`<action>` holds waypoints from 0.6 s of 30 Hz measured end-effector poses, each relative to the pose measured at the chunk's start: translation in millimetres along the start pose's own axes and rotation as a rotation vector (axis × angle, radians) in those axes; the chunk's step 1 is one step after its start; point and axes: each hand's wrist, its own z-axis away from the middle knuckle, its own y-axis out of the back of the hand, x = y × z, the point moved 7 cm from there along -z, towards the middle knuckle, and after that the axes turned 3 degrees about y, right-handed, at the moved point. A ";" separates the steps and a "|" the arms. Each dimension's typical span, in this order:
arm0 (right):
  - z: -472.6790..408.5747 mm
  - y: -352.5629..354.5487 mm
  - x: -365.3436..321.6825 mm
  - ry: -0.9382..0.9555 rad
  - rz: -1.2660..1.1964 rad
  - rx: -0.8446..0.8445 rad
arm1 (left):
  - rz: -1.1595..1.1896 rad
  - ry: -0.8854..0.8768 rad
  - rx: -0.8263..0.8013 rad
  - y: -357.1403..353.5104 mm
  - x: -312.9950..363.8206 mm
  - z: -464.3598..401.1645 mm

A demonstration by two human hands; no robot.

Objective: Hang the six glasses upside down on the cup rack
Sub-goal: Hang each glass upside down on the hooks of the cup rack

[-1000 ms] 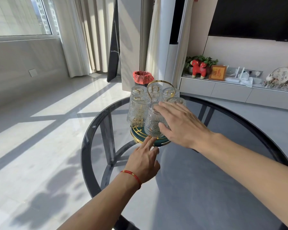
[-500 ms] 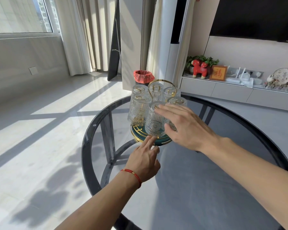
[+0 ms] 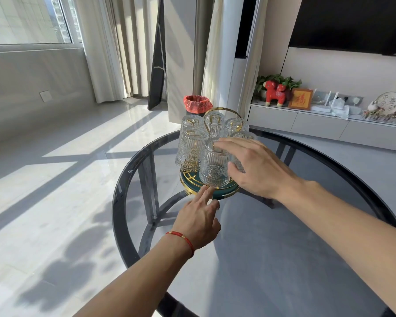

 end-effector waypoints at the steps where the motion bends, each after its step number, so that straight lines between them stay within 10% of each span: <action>1: -0.8 -0.4 0.6 -0.006 0.002 -0.002 | -0.001 0.000 -0.001 0.1 0.1 0.1; 18: 1.9 12.6 19.1 -0.082 0.008 0.082 | -0.007 0.006 -0.012 -1.3 -1.6 0.2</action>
